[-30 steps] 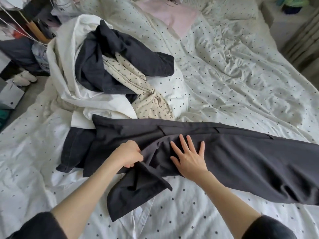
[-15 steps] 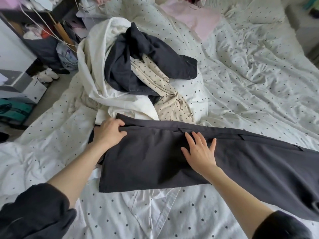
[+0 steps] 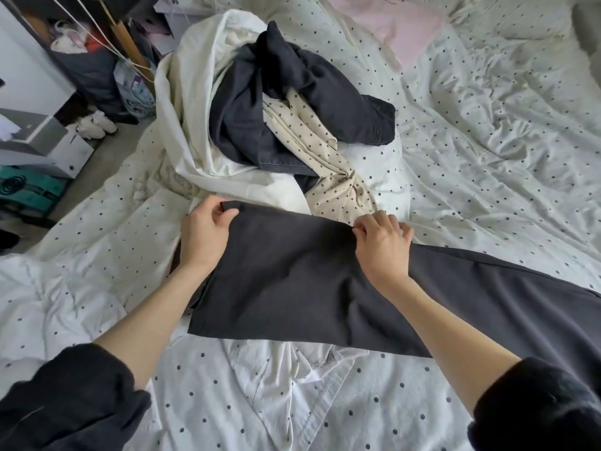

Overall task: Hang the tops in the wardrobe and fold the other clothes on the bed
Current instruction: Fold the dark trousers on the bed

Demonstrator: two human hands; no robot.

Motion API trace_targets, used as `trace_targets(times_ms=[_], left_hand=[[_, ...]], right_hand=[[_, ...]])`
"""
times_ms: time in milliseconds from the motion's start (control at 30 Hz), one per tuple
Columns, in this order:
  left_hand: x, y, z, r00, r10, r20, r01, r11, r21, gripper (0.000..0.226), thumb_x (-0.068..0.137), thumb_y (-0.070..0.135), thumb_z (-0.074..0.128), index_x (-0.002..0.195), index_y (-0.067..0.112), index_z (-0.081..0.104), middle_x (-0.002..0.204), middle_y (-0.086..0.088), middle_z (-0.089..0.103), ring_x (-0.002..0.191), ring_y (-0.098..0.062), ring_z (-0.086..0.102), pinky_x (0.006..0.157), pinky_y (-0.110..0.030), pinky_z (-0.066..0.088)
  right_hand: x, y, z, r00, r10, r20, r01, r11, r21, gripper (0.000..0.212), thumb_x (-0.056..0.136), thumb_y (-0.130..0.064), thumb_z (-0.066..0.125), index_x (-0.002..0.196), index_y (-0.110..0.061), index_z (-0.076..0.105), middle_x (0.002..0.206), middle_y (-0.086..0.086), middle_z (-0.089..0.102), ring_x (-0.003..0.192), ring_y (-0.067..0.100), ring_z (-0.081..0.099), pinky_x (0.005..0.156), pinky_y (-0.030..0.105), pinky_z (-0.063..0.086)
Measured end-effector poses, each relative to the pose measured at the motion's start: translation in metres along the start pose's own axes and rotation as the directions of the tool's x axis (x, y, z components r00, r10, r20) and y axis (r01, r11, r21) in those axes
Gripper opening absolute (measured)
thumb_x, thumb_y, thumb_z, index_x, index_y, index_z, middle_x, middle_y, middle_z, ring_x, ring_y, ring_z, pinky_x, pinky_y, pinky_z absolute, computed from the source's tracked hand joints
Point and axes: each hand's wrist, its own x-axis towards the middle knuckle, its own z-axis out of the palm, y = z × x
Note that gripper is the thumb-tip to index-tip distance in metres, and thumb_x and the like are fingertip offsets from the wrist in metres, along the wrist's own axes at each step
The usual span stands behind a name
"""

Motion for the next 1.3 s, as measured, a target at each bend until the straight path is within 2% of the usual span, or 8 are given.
trace_targets(times_ms=[100,300,533,667,800,1000,1133,1300], left_hand=[[-0.003,-0.002,0.015,0.992,-0.116,0.04,0.118,0.992,-0.045,0.034,0.086,0.021,0.067,0.109,0.003,0.05,0.09,-0.002,0.054,0.081,-0.017,0.052,0.072,-0.022,0.037],[-0.018,-0.035,0.019,0.836,-0.406,0.368,0.409,0.909,0.075,0.036,0.086,0.043,0.062,0.107,0.017,0.051,0.094,0.006,0.059,0.087,-0.012,0.057,0.068,-0.024,0.043],[-0.012,-0.033,0.011,0.712,-0.446,0.542,0.541,0.841,-0.018,0.021,0.088,0.02,0.065,0.105,0.008,0.065,0.094,-0.005,0.07,0.085,-0.019,0.067,0.072,-0.029,0.053],[-0.018,-0.029,0.002,0.769,-0.385,0.51,0.49,0.868,-0.083,0.007,0.09,0.018,0.063,0.094,0.014,0.067,0.089,-0.002,0.07,0.08,-0.014,0.067,0.065,-0.024,0.051],[-0.027,-0.013,-0.018,0.824,-0.303,0.479,0.383,0.921,-0.076,0.005,0.09,0.017,0.061,0.087,0.02,0.064,0.085,0.003,0.069,0.075,-0.01,0.066,0.064,-0.024,0.052],[-0.04,0.036,-0.058,0.801,-0.215,0.559,0.387,0.898,-0.209,0.017,0.088,0.007,0.062,0.098,0.02,0.066,0.095,0.002,0.071,0.085,-0.012,0.069,0.071,-0.024,0.055],[-0.05,0.086,-0.059,0.751,-0.194,0.632,0.411,0.885,-0.217,0.02,0.088,0.002,0.06,0.1,0.018,0.063,0.096,-0.001,0.068,0.086,-0.016,0.066,0.074,-0.031,0.054],[-0.064,0.149,-0.01,0.678,-0.145,0.72,0.364,0.918,-0.158,0.027,0.088,0.001,0.059,0.114,0.009,0.057,0.111,-0.01,0.064,0.099,-0.022,0.063,0.082,-0.036,0.054]], right_hand=[[-0.007,-0.012,0.003,0.997,0.003,0.073,-0.004,1.0,0.007,0.034,0.093,-0.022,0.049,0.127,-0.02,0.053,0.131,0.003,0.049,0.124,0.025,0.04,0.108,0.05,0.02],[-0.071,-0.042,0.026,0.92,-0.359,0.157,0.368,0.929,-0.031,0.048,0.09,-0.039,0.042,0.135,-0.022,0.049,0.144,0.009,0.043,0.133,0.03,0.041,0.105,0.065,0.024],[-0.064,-0.039,0.061,0.863,-0.246,0.442,0.312,0.946,-0.083,0.058,0.097,-0.053,0.019,0.15,-0.032,0.009,0.158,-0.001,0.01,0.146,0.022,-0.002,0.108,0.06,-0.014],[-0.058,-0.044,0.056,0.875,-0.258,0.41,0.293,0.956,-0.025,0.061,0.097,-0.053,0.023,0.15,-0.032,0.003,0.153,0.001,0.022,0.144,0.023,0.011,0.11,0.061,-0.002],[-0.044,-0.059,0.039,0.933,-0.277,0.231,0.268,0.961,0.07,0.058,0.097,-0.046,0.033,0.15,-0.031,0.014,0.136,0.006,0.039,0.12,0.026,0.041,0.101,0.045,0.031],[-0.03,-0.078,0.011,0.935,-0.25,0.251,0.14,0.911,0.388,0.046,0.1,-0.031,0.038,0.145,-0.025,0.033,0.148,0.002,0.029,0.129,0.024,0.034,0.103,0.042,0.034],[-0.043,-0.054,-0.024,0.937,-0.121,0.328,-0.142,0.726,0.673,0.039,0.101,-0.02,0.038,0.139,-0.016,0.045,0.147,0.0,0.038,0.136,0.013,0.034,0.109,0.019,0.022],[-0.061,0.017,-0.067,0.864,0.139,0.483,-0.494,0.412,0.766,0.038,0.1,-0.03,0.041,0.133,-0.017,0.051,0.117,-0.009,0.058,0.104,0.008,0.06,0.097,0.032,0.047]])
